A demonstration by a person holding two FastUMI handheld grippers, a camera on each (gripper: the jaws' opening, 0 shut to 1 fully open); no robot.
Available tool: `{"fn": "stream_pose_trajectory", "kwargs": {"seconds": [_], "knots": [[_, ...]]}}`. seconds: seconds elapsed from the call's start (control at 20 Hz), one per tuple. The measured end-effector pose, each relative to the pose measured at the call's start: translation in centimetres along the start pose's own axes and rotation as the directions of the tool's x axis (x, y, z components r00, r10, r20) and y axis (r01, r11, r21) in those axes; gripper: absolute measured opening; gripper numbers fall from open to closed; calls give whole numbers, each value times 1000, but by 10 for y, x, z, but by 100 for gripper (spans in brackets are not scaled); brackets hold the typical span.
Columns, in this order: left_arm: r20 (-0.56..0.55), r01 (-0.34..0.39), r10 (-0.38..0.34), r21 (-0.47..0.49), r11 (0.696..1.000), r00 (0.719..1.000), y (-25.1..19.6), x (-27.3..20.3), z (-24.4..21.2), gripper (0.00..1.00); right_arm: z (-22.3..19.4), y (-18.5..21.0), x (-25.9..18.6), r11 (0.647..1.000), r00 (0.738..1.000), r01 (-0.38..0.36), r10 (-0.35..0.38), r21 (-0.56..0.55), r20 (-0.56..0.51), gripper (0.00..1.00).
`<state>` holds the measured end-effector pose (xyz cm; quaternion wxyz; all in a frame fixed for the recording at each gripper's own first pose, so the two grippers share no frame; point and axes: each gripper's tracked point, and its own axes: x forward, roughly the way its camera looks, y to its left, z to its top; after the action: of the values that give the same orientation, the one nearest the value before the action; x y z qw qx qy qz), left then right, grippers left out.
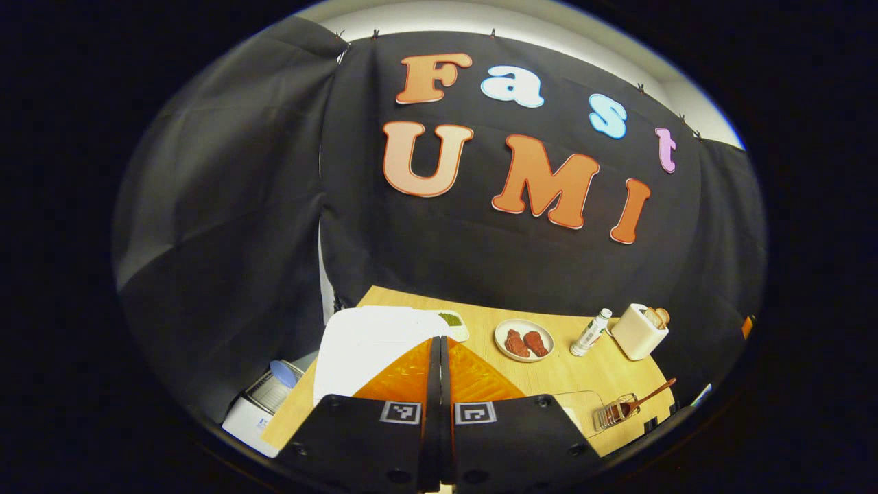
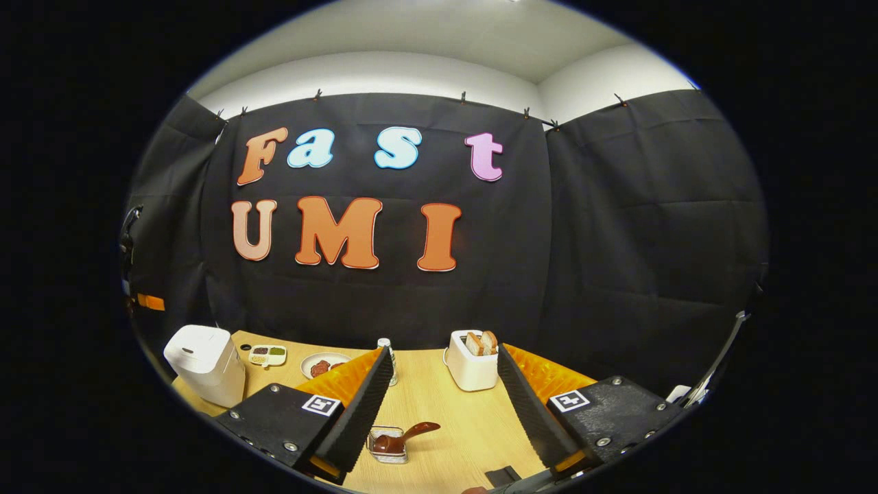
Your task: Close the left gripper, press the button to open the rice cooker; take a wooden spoon from the chopstick holder with the right hand, scoop a spoonful of rice and pour it into the rice cooker, then put the wooden spoon back into the chopstick holder.
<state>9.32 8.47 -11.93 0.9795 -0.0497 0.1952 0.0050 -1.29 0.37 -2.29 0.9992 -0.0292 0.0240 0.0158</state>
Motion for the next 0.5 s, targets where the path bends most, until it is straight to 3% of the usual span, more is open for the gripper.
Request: {"fn": "stream_pose_trajectory", "kwargs": {"seconds": [0.5], "knots": [[-182, -50, 52, 15, 999, 982, 33, 70, -73, 5, -30, -10, 4, 999, 995, 35, -38, -35, -90, 95]]}}
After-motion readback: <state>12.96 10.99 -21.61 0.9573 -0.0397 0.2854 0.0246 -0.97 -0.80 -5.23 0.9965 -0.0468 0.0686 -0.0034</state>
